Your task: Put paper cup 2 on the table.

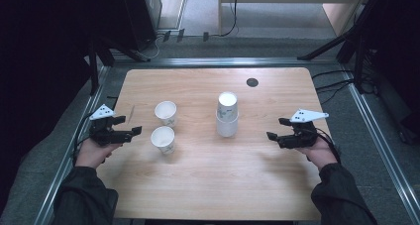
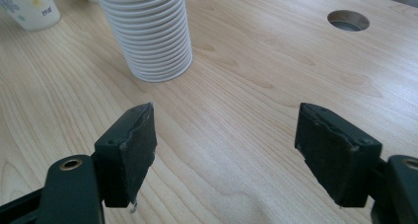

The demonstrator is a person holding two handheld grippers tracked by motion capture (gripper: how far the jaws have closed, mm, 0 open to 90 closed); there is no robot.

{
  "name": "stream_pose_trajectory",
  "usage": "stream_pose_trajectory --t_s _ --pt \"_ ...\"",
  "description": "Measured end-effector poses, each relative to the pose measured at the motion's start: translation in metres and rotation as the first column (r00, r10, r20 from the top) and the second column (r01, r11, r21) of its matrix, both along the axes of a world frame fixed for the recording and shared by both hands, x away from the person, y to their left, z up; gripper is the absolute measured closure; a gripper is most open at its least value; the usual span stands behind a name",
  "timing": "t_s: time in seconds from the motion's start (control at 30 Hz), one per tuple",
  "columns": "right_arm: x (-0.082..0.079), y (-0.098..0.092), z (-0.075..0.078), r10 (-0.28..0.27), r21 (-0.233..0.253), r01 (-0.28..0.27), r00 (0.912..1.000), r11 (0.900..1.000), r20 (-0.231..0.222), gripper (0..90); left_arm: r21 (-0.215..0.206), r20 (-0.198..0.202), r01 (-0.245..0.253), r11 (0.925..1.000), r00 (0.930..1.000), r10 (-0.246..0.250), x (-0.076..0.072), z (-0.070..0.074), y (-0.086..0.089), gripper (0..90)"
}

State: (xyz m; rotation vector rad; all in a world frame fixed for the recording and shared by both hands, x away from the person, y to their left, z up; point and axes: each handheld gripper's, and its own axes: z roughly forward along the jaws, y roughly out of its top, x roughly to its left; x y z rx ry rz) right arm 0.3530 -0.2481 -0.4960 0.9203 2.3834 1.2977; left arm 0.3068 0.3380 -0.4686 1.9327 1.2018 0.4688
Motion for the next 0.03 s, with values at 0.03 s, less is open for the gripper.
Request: stream_pose_trajectory --t_s 0.03 --pt "0.0001 0.0002 -0.0001 0.000 -0.001 0.000 1.0000 1.000 -0.002 24.0 -0.004 0.003 0.003 1.0000 1.0000 -0.003 -0.0003 0.0006 0.0001 16.0"
